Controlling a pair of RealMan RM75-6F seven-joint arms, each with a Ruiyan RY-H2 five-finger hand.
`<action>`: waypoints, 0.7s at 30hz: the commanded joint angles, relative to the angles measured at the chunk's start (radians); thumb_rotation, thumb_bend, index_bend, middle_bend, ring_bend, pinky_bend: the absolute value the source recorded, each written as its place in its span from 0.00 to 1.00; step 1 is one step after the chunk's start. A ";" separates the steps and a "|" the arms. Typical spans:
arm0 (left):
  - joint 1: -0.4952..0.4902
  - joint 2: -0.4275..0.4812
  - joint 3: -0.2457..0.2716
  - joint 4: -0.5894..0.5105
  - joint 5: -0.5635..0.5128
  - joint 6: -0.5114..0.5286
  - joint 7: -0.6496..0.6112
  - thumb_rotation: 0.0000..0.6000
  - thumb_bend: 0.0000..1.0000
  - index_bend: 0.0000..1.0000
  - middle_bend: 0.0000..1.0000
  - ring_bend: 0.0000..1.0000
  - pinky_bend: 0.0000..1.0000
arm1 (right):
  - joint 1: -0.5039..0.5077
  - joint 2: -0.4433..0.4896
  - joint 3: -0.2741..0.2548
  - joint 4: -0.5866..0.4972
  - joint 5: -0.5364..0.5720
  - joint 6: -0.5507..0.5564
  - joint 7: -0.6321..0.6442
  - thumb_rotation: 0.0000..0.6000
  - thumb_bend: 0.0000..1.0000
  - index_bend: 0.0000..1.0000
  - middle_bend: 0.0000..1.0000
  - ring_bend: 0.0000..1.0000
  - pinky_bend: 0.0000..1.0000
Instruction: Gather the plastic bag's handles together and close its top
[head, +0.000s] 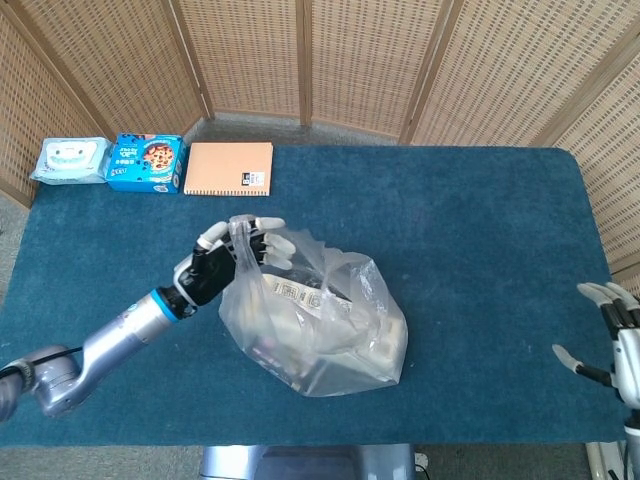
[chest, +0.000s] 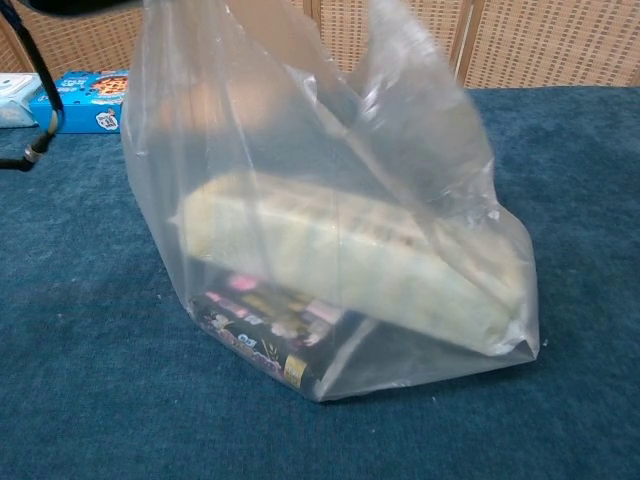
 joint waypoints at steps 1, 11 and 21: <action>0.017 0.035 0.002 -0.027 0.023 0.026 0.006 0.00 0.33 0.18 0.32 0.27 0.26 | 0.060 -0.046 0.025 0.051 -0.021 -0.037 0.038 0.90 0.13 0.19 0.23 0.16 0.15; 0.016 0.081 0.014 -0.063 0.071 0.037 -0.009 0.00 0.33 0.18 0.32 0.27 0.26 | 0.182 -0.140 0.064 0.106 -0.052 -0.096 0.065 0.91 0.11 0.19 0.23 0.16 0.16; -0.009 0.076 0.006 -0.068 0.073 0.022 -0.008 0.00 0.33 0.18 0.32 0.27 0.26 | 0.241 -0.198 0.073 0.148 -0.054 -0.108 0.085 0.91 0.10 0.19 0.23 0.16 0.16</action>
